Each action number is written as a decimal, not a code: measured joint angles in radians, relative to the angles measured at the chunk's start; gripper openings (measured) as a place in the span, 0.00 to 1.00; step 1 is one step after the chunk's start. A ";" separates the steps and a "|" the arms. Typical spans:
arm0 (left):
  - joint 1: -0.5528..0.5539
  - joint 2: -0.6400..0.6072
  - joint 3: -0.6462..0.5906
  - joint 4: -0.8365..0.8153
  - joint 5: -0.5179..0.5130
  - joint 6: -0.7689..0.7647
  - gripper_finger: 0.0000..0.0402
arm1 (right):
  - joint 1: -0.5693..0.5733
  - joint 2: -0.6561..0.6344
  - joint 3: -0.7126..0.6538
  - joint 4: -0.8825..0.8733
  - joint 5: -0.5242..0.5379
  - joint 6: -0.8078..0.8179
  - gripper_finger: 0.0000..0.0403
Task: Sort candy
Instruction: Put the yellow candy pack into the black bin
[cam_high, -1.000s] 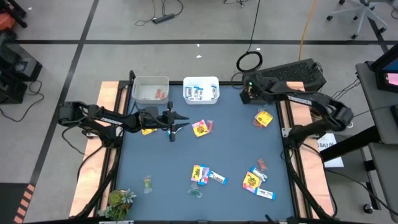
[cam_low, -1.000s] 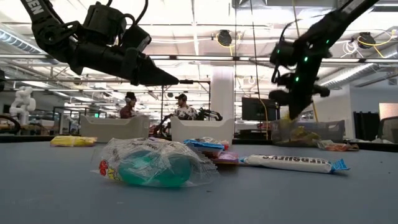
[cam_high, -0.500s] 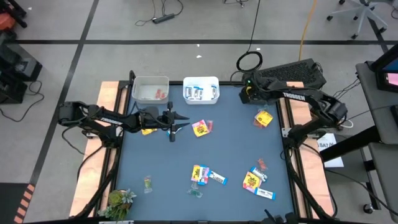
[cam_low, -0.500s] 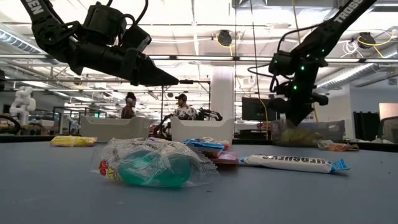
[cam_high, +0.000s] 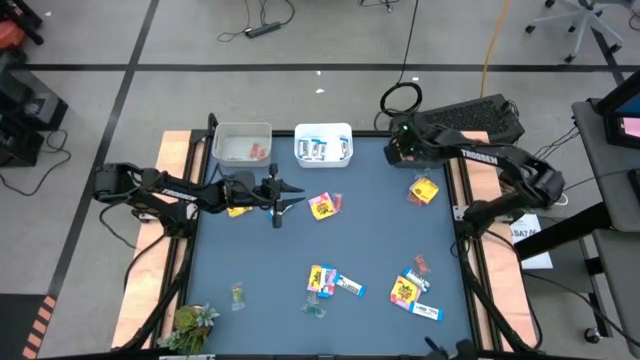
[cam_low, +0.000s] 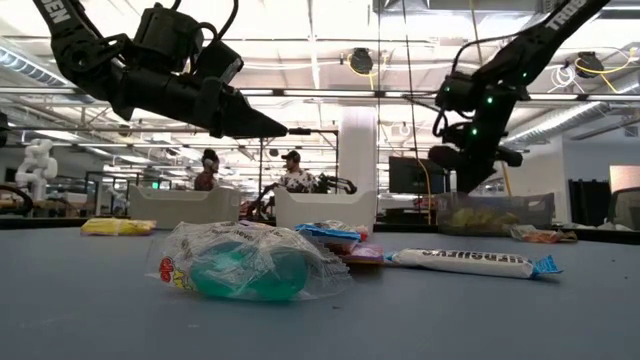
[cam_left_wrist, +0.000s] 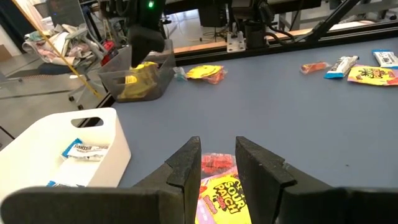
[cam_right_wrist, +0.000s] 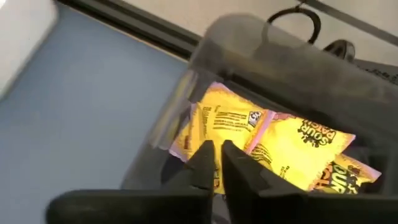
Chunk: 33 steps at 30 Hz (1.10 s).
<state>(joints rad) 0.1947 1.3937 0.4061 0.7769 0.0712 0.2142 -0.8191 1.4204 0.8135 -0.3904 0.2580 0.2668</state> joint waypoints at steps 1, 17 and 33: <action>0.000 0.000 0.000 -0.001 0.000 0.000 0.26 | -0.004 0.014 0.000 0.004 0.005 0.000 0.03; 0.000 0.000 0.000 -0.003 0.001 0.001 0.26 | -0.091 0.040 0.000 0.023 -0.048 0.005 0.00; 0.000 0.000 0.000 -0.006 0.003 0.000 0.26 | -0.159 0.100 0.000 -0.055 0.050 0.066 0.00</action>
<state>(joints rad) 0.1947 1.3937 0.4065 0.7708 0.0742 0.2146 -0.9782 1.5207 0.8139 -0.4457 0.3080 0.3325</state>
